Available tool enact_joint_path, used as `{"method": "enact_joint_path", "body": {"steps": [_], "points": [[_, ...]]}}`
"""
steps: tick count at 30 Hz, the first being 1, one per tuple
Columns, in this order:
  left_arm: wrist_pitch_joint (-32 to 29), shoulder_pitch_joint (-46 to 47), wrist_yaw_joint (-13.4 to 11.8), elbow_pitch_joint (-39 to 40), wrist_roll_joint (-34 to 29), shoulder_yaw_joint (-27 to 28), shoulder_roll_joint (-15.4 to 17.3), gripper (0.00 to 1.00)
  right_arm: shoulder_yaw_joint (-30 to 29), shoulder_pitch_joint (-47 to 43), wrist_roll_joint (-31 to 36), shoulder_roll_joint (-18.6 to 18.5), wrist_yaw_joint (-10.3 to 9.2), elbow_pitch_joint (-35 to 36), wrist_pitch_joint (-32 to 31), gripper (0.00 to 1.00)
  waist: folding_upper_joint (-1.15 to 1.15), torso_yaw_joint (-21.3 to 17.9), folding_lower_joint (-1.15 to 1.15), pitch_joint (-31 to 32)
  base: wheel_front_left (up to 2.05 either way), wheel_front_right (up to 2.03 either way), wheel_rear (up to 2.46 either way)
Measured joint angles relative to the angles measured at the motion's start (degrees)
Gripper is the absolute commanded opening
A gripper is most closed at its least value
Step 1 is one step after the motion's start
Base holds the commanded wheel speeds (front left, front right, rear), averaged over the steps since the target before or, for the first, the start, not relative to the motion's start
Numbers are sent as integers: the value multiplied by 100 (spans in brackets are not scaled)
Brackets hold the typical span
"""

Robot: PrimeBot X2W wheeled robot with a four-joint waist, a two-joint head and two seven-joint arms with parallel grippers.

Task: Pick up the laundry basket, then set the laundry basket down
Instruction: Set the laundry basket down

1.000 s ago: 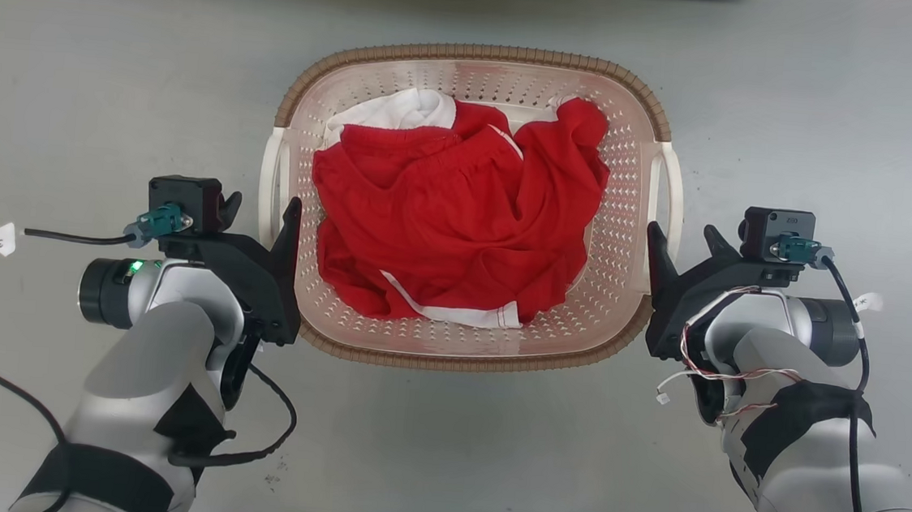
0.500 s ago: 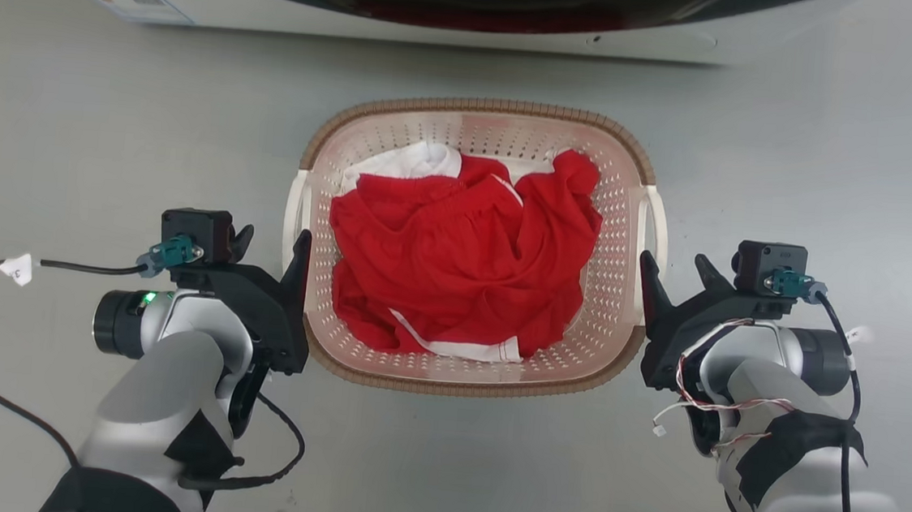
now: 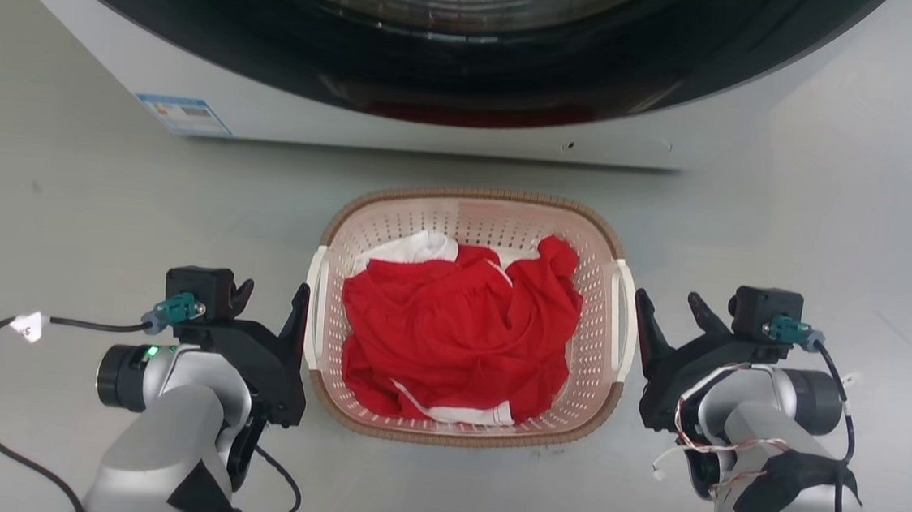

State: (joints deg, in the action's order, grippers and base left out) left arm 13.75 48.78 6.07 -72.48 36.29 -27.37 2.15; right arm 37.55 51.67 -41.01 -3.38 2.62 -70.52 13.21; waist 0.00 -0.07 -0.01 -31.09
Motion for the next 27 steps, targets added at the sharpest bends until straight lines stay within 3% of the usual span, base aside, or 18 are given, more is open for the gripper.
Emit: {"method": "enact_joint_path", "body": {"steps": [14,27], "points": [[55,-583,-19,341,-9,87,104,100,-108,-682,-40,-11,91,224,107,100,0,3,0,1118,0,0,0],[55,-1383,-320,1162,-114,338,328,100,-370,-1390,81,-223,-19,994,107,100,0,-26,0,1924,0,0,0]]}}
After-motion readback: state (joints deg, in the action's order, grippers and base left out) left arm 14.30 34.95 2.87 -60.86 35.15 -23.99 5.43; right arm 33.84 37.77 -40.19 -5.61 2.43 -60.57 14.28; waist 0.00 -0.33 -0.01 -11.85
